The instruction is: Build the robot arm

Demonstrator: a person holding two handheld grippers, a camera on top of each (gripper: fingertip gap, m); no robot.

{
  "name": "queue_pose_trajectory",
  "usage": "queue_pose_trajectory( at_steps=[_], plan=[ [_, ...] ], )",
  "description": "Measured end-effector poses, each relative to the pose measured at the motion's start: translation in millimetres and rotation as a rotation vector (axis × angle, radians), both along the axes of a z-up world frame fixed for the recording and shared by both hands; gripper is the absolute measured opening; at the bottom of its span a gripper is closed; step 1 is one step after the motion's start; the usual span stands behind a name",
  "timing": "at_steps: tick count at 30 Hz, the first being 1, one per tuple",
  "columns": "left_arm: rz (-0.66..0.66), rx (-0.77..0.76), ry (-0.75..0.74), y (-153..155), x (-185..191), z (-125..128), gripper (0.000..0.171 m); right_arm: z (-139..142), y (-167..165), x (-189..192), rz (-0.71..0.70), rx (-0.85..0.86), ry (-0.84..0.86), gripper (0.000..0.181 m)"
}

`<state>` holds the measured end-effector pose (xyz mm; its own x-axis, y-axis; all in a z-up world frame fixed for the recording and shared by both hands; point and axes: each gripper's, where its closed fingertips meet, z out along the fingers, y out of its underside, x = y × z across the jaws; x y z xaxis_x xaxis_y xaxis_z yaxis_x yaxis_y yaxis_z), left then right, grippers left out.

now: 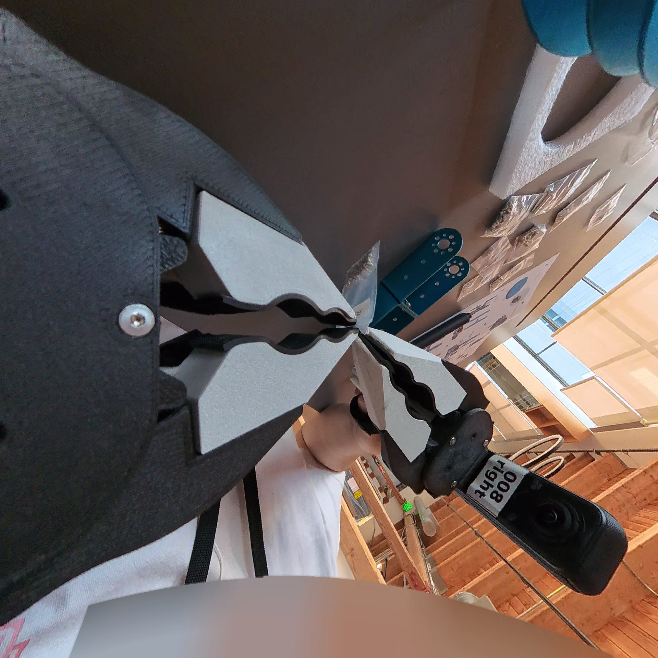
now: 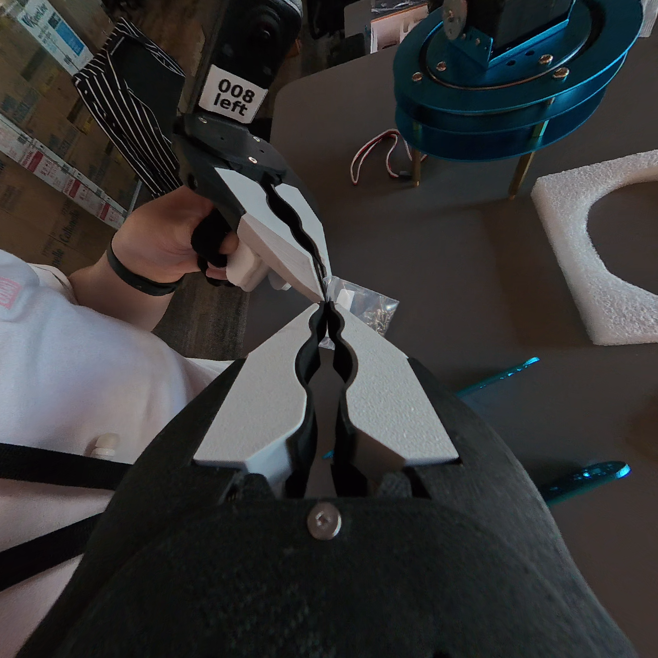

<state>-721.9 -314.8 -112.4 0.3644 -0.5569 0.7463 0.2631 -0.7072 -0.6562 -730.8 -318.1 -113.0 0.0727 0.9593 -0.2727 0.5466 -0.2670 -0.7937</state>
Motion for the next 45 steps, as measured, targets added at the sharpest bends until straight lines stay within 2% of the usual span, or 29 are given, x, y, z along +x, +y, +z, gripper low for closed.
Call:
queue_pose_trajectory(
  at_steps=[10,23,30,41,45],
  plan=[
    [-0.022,-0.052,-0.114,-1.1,0.0,3.9,0.0,3.9,-1.0,-0.4,-0.007,-0.073,0.038,0.0],
    [0.021,-0.073,0.018,3.5,1.7,-10.9,0.0,-10.7,5.8,1.7,-0.034,0.071,-0.065,0.0],
    [0.046,-0.08,0.069,5.9,2.2,-16.3,0.0,-15.6,9.8,2.3,-0.047,0.079,-0.076,0.0],
    [0.06,-0.074,0.128,9.0,2.6,-20.1,0.0,-19.3,14.6,3.0,-0.034,0.218,-0.096,0.0],
    [0.037,-0.095,0.059,8.5,5.7,-15.7,0.0,-14.7,11.8,5.8,-0.013,0.031,-0.035,0.0]
  ],
)
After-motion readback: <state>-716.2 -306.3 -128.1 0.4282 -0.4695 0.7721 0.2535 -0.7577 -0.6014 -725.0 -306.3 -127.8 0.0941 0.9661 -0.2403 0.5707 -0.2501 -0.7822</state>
